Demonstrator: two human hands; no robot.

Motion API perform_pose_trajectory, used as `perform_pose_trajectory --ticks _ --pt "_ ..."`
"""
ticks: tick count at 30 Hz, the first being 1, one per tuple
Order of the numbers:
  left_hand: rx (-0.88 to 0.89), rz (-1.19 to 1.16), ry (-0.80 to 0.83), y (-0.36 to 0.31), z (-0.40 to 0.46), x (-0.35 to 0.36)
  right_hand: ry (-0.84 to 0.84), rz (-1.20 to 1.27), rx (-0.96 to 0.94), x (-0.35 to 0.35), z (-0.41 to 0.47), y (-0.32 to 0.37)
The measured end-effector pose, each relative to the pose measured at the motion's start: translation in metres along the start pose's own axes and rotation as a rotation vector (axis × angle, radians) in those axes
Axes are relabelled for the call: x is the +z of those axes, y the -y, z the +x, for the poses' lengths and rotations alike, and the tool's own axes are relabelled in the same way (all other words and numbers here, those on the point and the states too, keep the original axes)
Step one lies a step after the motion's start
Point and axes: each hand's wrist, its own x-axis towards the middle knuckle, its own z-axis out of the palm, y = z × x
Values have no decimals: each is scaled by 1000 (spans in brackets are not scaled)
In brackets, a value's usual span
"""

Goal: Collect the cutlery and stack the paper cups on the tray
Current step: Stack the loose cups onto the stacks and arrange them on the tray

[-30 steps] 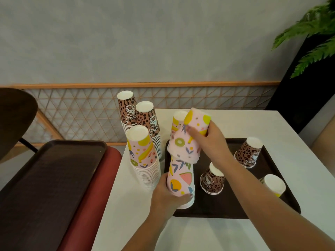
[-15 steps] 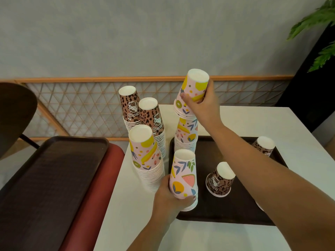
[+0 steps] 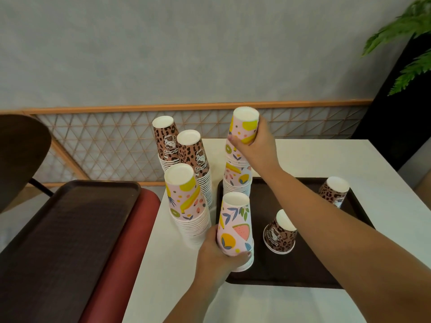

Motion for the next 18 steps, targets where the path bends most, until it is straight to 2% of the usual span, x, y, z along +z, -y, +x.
perform_pose_trajectory --ticks 3,7,8,10,12,14,18 --pt "16 -4 -4 -3 -1 -1 101 -72 116 2 -11 -8" --pt "33 30 -18 -6 0 0 -13 85 66 -17 -50 4" --pt "41 40 -23 -7 1 1 21 115 49 -24 -63 6" --pt "50 53 -31 -10 1 3 197 97 68 -36 -87 8" --pt "59 50 -26 -14 2 5 418 7 131 -43 -107 7" --pt "75 51 -4 -19 0 7 556 -81 167 -45 -122 6" --pt "158 64 67 -31 -6 9 490 -94 190 -49 -130 4"
